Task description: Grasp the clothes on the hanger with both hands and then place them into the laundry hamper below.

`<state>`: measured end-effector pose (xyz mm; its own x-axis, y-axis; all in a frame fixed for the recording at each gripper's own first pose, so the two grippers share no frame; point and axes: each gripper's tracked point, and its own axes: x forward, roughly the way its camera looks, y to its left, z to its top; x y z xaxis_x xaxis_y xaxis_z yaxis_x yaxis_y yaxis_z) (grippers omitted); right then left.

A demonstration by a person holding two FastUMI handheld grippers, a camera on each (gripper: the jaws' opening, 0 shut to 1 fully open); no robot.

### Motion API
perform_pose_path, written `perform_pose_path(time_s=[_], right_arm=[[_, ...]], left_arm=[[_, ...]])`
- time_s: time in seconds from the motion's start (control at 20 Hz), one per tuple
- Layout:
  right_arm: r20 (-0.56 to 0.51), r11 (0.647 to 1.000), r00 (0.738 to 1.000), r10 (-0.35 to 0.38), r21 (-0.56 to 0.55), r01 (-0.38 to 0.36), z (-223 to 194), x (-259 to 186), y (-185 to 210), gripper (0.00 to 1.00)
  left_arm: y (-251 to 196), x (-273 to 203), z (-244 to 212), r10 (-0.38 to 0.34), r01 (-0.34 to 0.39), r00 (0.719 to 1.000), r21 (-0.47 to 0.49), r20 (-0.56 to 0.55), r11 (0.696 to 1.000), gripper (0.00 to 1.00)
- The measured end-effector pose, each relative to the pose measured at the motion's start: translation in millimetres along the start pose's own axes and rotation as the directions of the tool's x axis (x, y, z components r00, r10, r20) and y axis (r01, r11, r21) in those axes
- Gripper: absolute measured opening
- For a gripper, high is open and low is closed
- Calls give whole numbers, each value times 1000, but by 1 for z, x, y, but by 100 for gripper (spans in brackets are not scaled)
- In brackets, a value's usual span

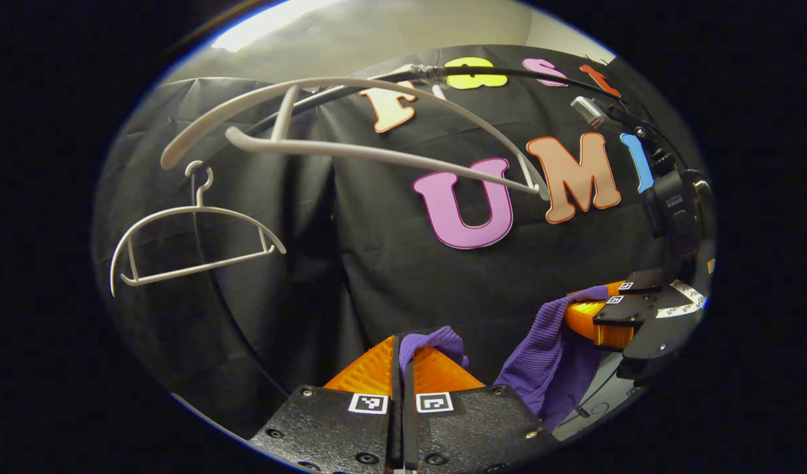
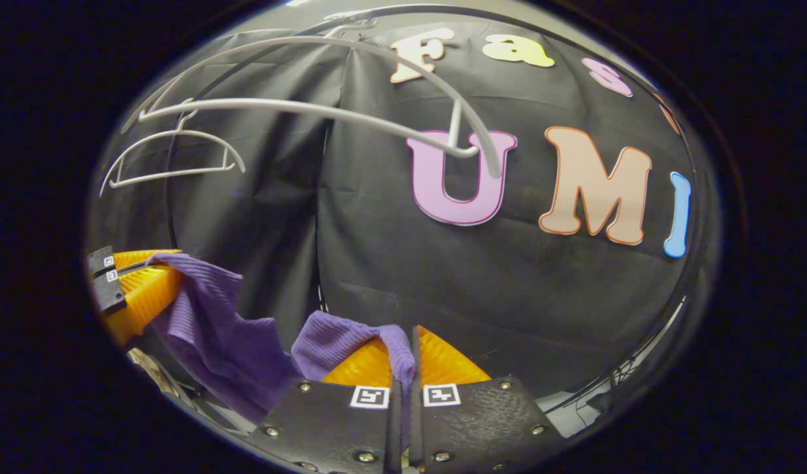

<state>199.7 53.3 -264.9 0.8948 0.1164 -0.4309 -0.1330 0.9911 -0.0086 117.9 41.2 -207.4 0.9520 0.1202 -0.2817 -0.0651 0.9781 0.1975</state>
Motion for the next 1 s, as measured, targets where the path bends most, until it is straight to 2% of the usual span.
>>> perform_pose_path(time_s=[0.2, 0.4, 0.45, 0.7, 1.0], right_arm=[[-74, 999, 997, 28, -14, -29, -32, -4, 12, 5], [-126, 999, 991, 43, -18, -46, -57, -10, 18, 7], [-137, 999, 990, 47, -20, -50, -61, -11, 20, 5], [-193, 998, 979, 57, -19, -62, -85, -17, 25, 5], [-323, 998, 945, 56, 3, -58, -124, -16, 22, 5]], left_arm=[[-14, 0, -32, -45, 41, 994, -39, -96, 998, 1], [-20, -1, -59, -62, 46, 984, -93, -169, 995, 2], [-21, 0, -66, -67, 48, 980, -104, -186, 993, 2], [-29, -8, -92, -90, 55, 960, -139, -265, 989, 4], [-41, -15, -122, -129, 70, 921, -169, -368, 983, 4]])
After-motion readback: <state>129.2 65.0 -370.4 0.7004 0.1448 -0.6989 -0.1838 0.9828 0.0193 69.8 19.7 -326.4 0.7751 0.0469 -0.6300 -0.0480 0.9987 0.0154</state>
